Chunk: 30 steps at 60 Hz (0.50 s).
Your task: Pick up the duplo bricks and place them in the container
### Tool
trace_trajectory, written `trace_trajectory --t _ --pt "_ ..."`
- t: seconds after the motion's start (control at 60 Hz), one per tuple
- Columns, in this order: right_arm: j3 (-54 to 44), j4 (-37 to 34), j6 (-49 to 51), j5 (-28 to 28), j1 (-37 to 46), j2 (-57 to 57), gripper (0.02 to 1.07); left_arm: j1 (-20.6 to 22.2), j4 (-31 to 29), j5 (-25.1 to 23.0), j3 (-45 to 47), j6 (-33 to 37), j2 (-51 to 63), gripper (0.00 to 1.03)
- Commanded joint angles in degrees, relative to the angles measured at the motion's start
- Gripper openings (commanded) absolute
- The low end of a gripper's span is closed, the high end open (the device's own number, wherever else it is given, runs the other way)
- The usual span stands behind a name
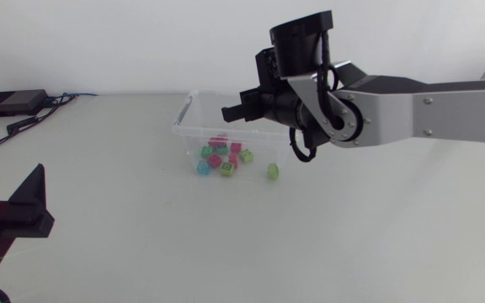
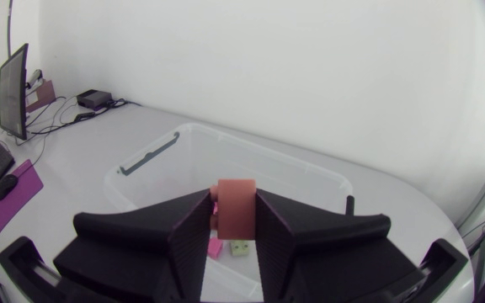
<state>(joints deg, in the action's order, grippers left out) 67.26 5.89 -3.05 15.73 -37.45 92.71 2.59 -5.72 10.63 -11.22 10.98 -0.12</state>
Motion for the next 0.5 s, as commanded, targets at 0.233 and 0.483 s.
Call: trace_trajectory --t 0.233,0.483 --pt "6.1 6.3 4.4 0.6 3.4 10.7 0.25 -1.2 9.0 0.2 5.9 2.0 -0.8 0.99" --pt "8.1 9.0 5.7 2.6 3.7 15.0 0.28 -0.9 12.6 0.0 10.3 2.0 -0.8 0.99"
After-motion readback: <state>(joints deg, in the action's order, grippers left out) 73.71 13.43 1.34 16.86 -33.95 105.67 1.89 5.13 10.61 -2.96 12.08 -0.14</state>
